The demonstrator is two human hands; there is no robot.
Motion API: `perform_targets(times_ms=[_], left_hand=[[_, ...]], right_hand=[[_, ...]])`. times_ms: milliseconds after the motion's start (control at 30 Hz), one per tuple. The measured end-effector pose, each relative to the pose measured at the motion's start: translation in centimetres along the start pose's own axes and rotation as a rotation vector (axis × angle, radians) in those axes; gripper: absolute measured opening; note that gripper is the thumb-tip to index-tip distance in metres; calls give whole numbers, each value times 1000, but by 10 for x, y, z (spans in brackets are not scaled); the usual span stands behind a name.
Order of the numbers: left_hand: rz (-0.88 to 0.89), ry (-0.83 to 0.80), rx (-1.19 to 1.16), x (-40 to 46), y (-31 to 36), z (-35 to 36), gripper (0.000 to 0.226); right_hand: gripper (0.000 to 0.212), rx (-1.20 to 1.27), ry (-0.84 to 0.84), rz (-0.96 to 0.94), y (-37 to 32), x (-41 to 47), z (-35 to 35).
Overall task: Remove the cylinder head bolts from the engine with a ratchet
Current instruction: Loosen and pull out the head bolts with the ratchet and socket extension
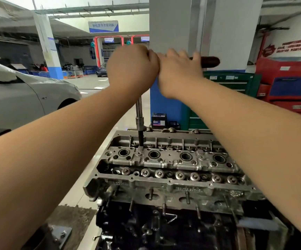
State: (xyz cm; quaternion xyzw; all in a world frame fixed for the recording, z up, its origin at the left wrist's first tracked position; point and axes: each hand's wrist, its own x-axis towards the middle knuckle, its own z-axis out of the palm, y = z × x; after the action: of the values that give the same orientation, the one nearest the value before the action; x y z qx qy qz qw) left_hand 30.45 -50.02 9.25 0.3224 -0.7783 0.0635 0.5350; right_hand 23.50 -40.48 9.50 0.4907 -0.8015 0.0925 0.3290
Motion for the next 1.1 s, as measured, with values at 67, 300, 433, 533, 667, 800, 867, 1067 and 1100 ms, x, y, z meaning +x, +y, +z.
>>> perform_targets(times_ms=[67, 300, 433, 533, 667, 800, 867, 1067, 1100], left_hand=[[30, -11, 155, 1, 6, 0, 39], [124, -109, -818, -3, -12, 0, 45], [-2, 47, -68, 0, 3, 2, 40], [49, 33, 187, -2, 16, 3, 28], [100, -44, -290, -1, 2, 2, 42], [79, -170, -904, -7, -7, -7, 39], [-21, -87, -668, -1, -4, -3, 38], [31, 22, 187, -3, 15, 2, 37], [51, 12, 102, -2, 11, 3, 37]], right_hand=[[57, 140, -89, 44, 1, -1, 0], [25, -377, 83, -43, -9, -10, -30], [8, -45, 13, -94, 9, 3, -6], [46, 150, -67, -89, 13, 1, -1], [13, -224, 5, -72, 6, -2, -12], [23, -463, 171, -156, -14, -7, -27], [27, -327, 187, -180, -4, 6, -16], [28, 215, 40, -85, 9, 9, 6], [28, 138, 54, -65, 9, 6, 6]])
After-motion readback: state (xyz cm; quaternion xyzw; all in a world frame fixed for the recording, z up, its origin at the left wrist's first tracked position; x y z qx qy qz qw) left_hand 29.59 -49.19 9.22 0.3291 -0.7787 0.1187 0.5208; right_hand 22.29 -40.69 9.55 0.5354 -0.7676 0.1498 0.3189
